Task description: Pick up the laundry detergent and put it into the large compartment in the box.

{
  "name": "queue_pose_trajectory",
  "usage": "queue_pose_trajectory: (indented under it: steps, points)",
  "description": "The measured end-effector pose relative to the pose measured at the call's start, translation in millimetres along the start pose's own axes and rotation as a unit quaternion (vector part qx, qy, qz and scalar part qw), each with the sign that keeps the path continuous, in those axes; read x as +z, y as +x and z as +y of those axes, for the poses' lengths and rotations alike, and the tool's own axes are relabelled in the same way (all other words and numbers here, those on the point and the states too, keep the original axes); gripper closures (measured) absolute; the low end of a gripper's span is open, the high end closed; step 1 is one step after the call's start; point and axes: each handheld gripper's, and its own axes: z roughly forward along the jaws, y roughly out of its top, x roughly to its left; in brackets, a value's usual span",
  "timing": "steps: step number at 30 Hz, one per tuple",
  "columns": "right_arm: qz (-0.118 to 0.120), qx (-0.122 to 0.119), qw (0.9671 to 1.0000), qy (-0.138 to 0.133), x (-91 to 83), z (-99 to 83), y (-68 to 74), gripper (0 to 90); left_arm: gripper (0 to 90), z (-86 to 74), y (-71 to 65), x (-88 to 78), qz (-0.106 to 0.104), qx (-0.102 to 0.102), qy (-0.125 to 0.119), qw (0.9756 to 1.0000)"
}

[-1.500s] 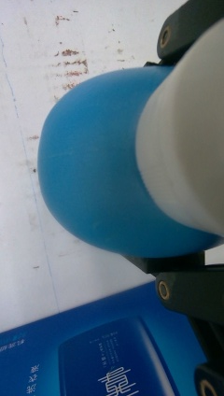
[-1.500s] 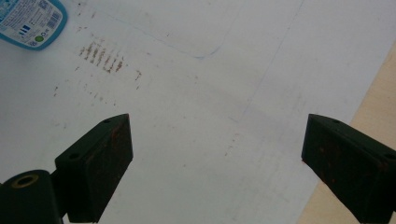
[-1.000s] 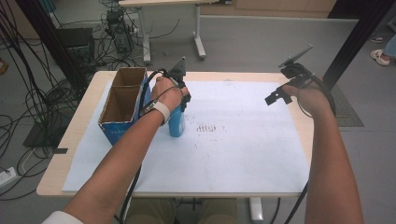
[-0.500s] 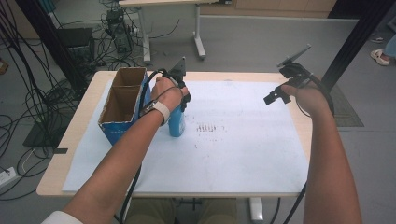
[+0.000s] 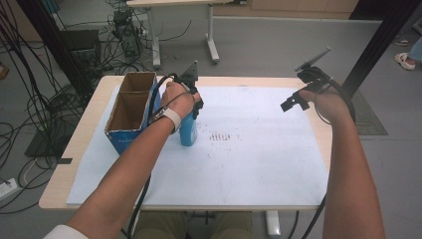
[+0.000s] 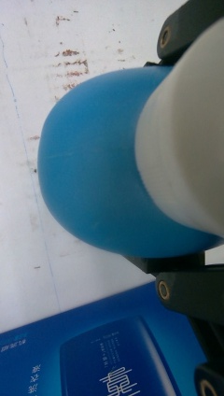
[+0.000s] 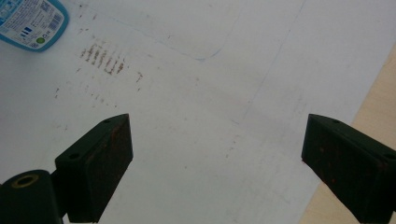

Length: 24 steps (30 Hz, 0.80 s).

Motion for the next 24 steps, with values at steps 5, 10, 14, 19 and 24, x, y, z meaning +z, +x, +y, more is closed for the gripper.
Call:
queue_pose_trajectory:
  steps: [5, 10, 14, 19, 24]
  points:
    - [0.0, -0.002, 1.0, 0.0, 0.6, 0.4, 0.0, 8.5, 39.7, 0.3, -0.3, 0.0, 0.001, 0.0, 0.001, 1.0]
    - [0.0, -0.001, 1.0, -0.001, 0.1, 0.0, 0.0, 8.5, 39.7, 0.0, -0.2, -0.1, 0.001, 0.001, 0.0, 1.0]
    - [0.0, -0.001, 1.0, 0.0, -0.2, -0.5, 0.0, 8.5, 39.7, -0.1, -0.4, -0.1, 0.001, 0.0, 0.0, 1.0]
    - [0.0, 0.0, 1.0, 0.0, -0.1, -1.3, -0.5, 8.5, 39.7, 0.0, -0.9, -0.1, 0.002, 0.001, 0.0, 1.0]
    - [0.0, 0.0, 1.0, -0.001, 0.1, -1.5, -0.5, 8.5, 39.7, -0.1, -0.4, -0.1, 0.001, 0.003, 0.0, 1.0]
